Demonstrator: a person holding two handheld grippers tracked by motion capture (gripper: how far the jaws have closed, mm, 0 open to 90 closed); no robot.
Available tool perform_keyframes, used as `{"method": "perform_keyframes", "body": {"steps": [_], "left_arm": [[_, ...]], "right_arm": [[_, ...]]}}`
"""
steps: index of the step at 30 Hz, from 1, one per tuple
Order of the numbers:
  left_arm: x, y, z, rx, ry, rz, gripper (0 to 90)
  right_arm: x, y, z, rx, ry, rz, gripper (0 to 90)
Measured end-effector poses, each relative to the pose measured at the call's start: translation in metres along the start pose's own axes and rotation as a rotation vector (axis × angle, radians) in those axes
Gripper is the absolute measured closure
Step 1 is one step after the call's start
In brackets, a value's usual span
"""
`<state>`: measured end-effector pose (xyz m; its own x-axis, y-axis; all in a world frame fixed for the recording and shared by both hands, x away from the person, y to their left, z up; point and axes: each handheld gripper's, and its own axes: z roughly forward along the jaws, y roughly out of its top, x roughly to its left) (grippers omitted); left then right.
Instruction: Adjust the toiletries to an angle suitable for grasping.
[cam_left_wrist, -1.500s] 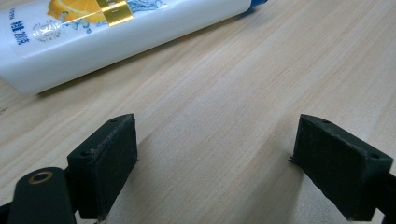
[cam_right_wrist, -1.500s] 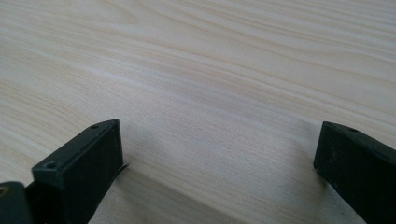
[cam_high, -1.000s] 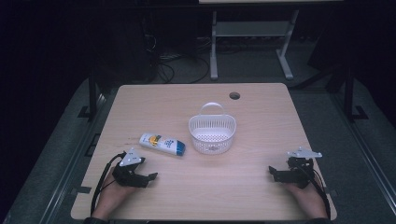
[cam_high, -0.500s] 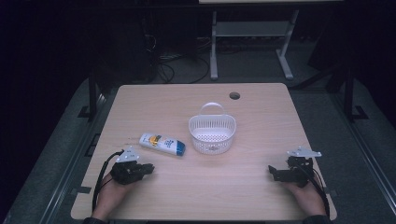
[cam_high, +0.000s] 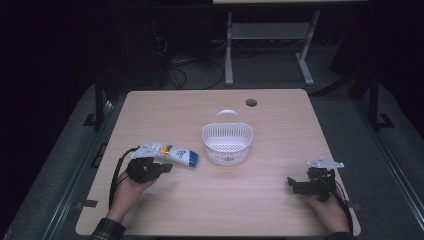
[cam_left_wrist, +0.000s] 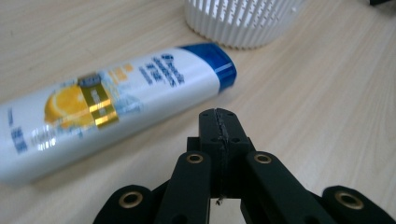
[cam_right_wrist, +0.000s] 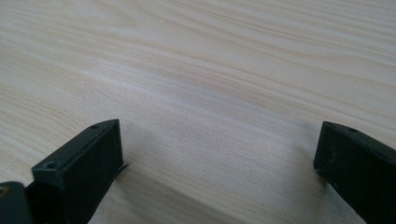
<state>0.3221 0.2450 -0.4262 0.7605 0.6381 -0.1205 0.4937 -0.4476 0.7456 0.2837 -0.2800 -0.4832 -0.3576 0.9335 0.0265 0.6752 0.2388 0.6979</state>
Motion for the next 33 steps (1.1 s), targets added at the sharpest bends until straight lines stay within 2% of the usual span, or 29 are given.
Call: {"method": "perform_keyframes", "body": {"steps": [5,13,20,27,32,33], "left_arm": [[0.007,0.015,0.011,0.004,-0.016,-0.002,90.0],[0.011,0.035,0.026,-0.007,-0.013,0.0,89.9],[0.012,0.051,0.053,0.006,-0.019,0.016,89.9],[0.014,0.057,0.073,0.029,-0.005,-0.004,90.0],[0.012,0.062,0.083,0.071,0.018,0.016,90.0],[0.012,0.063,0.087,0.092,0.022,0.023,90.0]], "right_arm": [[0.0,0.0,0.0,-0.001,0.0,-0.001,0.8],[0.0,0.0,0.0,-0.001,0.0,-0.001,0.7],[0.0,0.0,0.0,0.0,0.0,0.0,0.8],[0.0,0.0,0.0,0.0,0.0,0.0,0.8],[0.0,0.0,0.0,0.0,0.0,0.0,0.8],[0.0,0.0,0.0,0.0,0.0,0.0,0.7]]}}
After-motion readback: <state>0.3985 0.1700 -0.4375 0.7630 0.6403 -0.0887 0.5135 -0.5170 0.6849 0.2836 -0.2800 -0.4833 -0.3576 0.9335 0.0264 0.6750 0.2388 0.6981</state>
